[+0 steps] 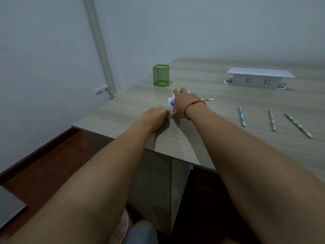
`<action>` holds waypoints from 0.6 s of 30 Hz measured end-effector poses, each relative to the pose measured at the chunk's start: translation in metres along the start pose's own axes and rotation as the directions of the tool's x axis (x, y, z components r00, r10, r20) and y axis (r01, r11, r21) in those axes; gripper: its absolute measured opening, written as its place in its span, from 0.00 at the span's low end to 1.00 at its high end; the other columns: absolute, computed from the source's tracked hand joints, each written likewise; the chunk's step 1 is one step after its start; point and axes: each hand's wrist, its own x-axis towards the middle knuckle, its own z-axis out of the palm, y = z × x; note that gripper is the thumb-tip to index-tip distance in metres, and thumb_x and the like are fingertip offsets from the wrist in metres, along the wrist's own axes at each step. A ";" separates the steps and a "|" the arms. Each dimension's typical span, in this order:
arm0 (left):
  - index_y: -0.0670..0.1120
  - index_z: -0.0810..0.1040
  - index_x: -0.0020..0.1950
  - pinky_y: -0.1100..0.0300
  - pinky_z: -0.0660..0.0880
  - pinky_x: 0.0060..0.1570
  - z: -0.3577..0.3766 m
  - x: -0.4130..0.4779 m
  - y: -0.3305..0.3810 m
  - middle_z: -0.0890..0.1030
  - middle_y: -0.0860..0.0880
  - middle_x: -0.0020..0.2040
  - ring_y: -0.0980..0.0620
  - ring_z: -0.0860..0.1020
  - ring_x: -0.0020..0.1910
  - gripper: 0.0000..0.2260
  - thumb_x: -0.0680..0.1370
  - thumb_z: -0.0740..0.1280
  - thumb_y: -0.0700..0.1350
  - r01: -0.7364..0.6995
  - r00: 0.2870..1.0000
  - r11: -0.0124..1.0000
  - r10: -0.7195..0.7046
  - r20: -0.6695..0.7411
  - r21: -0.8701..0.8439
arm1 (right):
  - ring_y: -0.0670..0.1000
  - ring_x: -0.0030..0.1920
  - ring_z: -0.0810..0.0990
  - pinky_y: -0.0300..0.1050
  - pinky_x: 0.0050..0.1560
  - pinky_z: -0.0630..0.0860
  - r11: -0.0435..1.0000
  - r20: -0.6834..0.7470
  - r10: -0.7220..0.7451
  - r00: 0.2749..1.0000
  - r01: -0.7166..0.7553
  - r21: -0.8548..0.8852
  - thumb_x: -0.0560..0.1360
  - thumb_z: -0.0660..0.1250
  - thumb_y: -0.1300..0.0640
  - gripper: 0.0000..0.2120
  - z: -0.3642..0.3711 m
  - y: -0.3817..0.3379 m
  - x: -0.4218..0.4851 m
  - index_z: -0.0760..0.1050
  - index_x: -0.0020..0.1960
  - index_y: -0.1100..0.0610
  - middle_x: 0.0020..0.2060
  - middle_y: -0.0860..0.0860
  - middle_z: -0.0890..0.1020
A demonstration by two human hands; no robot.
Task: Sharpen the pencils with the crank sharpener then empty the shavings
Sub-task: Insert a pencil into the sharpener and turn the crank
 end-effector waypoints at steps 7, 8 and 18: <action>0.42 0.78 0.56 0.51 0.73 0.46 -0.014 0.037 -0.014 0.81 0.40 0.51 0.41 0.80 0.49 0.09 0.79 0.61 0.40 0.008 1.000 0.984 -0.009 0.005 0.176 | 0.60 0.65 0.72 0.57 0.63 0.72 0.999 -0.036 -0.020 0.999 0.019 -0.040 0.68 0.73 0.50 0.33 0.003 0.002 0.000 0.63 0.68 0.55 0.65 0.56 0.68; 0.41 0.78 0.55 0.51 0.73 0.44 -0.014 0.039 -0.016 0.81 0.40 0.50 0.40 0.80 0.49 0.09 0.79 0.60 0.39 0.005 1.000 0.981 -0.003 -0.011 0.195 | 0.60 0.65 0.72 0.57 0.62 0.73 0.999 -0.039 -0.018 0.999 0.016 -0.046 0.68 0.73 0.51 0.33 0.002 0.002 -0.002 0.63 0.68 0.55 0.65 0.56 0.68; 0.36 0.75 0.56 0.43 0.73 0.46 -0.044 0.030 -0.022 0.79 0.35 0.52 0.35 0.78 0.49 0.10 0.82 0.56 0.39 -0.177 0.919 0.975 0.212 -0.332 0.132 | 0.63 0.67 0.71 0.62 0.65 0.70 1.000 0.014 0.014 1.000 -0.014 -0.011 0.70 0.71 0.52 0.33 -0.004 0.001 0.000 0.61 0.70 0.56 0.67 0.57 0.66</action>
